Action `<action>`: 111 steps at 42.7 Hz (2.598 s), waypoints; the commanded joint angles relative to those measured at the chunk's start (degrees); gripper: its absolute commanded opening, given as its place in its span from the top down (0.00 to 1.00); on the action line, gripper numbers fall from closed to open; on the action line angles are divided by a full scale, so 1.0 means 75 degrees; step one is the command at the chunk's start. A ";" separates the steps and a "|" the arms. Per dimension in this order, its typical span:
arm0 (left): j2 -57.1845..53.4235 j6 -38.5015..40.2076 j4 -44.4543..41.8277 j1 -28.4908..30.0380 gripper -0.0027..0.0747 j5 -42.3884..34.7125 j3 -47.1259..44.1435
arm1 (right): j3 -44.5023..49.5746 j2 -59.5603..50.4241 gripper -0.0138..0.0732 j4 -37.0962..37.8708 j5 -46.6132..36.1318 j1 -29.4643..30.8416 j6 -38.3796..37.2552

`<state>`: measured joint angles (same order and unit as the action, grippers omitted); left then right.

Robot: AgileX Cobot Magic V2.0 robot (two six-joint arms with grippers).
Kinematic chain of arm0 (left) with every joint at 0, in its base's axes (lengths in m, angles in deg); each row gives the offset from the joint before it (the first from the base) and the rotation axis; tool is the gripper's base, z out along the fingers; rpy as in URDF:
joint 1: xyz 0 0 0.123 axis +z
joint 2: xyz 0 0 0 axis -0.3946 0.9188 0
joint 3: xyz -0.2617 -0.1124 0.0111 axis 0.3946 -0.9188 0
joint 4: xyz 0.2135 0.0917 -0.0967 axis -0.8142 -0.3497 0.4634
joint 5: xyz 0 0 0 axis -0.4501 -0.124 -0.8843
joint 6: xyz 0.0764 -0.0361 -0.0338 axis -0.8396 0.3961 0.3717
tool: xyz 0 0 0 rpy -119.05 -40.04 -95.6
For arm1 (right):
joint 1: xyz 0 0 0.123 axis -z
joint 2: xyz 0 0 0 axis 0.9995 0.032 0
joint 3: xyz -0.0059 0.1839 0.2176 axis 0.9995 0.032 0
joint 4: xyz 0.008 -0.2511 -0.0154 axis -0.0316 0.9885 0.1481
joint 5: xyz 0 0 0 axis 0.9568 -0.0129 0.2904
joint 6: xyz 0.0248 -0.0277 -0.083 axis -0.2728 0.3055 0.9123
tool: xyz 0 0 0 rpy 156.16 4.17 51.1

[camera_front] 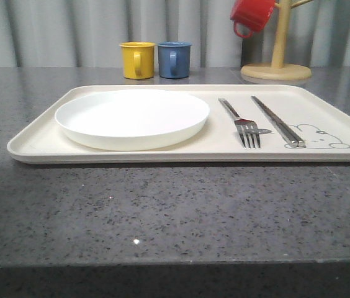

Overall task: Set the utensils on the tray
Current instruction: 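Move the right gripper to the steel spoon and grasp it, then lower the spoon onto the tray beside the chopsticks and release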

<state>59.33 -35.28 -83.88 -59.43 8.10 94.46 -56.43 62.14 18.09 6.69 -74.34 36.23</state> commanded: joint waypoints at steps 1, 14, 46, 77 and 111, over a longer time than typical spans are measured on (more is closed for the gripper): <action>-0.0093 0.0088 0.0027 -0.0063 0.52 -0.0451 0.0188 | -0.0183 -0.0295 0.68 0.0008 0.0136 0.0059 0.0102; -0.0093 0.0088 0.0027 -0.0063 0.52 -0.0451 0.0188 | -0.0399 -0.0425 0.87 -0.0050 0.0172 0.0049 0.0183; -0.0093 0.0088 0.0027 -0.0063 0.52 -0.0451 0.0188 | -0.0378 -0.1323 0.87 -0.2317 0.0103 -0.2486 0.0063; -0.0093 0.0088 0.0027 -0.0063 0.52 -0.0451 0.0188 | -0.0378 -0.0319 0.54 -0.2267 -0.0426 -0.2643 -0.1264; -0.0093 0.0088 0.0027 -0.0063 0.52 -0.0451 0.0188 | 0.1732 -0.4450 0.52 -0.0636 -0.1027 -0.4364 -0.0074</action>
<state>59.33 -35.28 -83.88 -59.43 8.10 94.46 -44.61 35.18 12.14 0.63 -106.83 34.62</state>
